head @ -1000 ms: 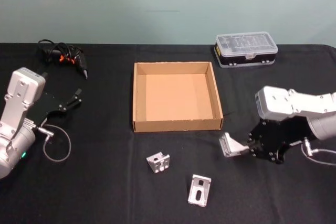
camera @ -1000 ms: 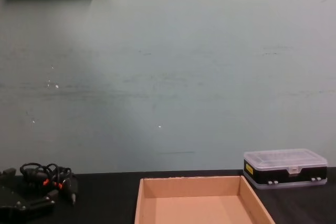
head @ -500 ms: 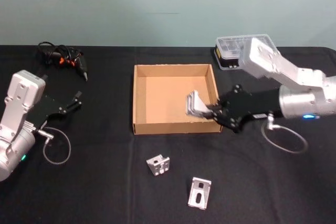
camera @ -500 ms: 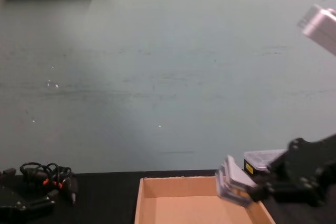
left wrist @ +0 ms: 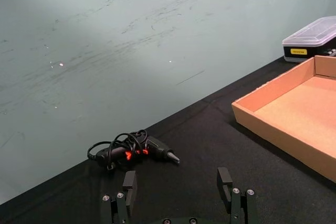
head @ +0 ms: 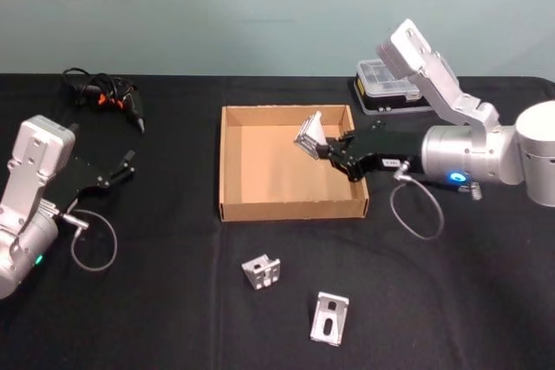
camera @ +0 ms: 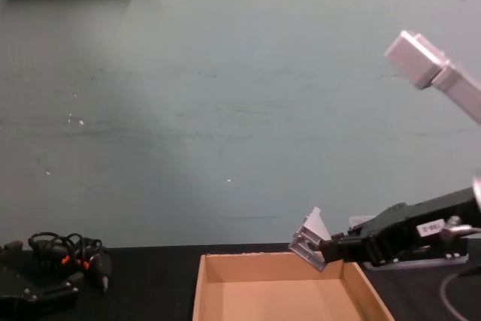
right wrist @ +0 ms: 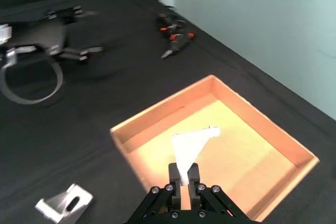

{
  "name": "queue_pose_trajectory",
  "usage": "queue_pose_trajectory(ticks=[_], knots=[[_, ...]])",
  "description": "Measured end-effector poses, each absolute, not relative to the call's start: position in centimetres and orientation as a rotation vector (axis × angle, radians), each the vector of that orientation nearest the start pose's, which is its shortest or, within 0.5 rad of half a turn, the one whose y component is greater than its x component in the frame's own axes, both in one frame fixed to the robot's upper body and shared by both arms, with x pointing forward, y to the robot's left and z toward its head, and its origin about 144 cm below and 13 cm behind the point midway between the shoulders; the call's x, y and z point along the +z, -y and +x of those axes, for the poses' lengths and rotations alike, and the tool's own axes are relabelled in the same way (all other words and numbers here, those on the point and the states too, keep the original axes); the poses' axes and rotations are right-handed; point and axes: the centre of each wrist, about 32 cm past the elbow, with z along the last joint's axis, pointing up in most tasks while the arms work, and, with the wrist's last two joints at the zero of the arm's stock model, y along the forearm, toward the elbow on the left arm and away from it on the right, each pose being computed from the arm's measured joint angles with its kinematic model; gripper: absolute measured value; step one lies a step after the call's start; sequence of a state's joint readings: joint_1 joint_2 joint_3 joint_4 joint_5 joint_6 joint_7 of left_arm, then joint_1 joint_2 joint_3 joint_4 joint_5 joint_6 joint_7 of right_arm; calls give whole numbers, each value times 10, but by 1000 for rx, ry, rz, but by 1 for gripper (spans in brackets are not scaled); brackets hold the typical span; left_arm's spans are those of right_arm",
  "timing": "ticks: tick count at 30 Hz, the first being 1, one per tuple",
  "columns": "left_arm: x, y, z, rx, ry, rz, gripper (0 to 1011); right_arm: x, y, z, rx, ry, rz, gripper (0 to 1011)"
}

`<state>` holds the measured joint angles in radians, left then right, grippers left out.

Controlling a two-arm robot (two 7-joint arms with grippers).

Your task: Use one hand to pick up the angle iron from the table and place it into the box.

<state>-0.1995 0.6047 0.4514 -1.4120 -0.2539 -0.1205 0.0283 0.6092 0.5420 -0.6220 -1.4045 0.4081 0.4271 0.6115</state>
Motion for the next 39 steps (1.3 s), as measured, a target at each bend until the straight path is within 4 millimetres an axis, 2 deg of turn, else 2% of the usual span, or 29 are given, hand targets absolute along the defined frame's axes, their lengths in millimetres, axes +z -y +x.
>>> queue_pose_trajectory(ticks=[15,39], knots=[[1140,-310,489,1248,285,304,1000,1235,226,584,-821,-256,-425,94],[1140,-310,489,1248,285,305,1000,1222,215,585,-860,-281,-487,94]])
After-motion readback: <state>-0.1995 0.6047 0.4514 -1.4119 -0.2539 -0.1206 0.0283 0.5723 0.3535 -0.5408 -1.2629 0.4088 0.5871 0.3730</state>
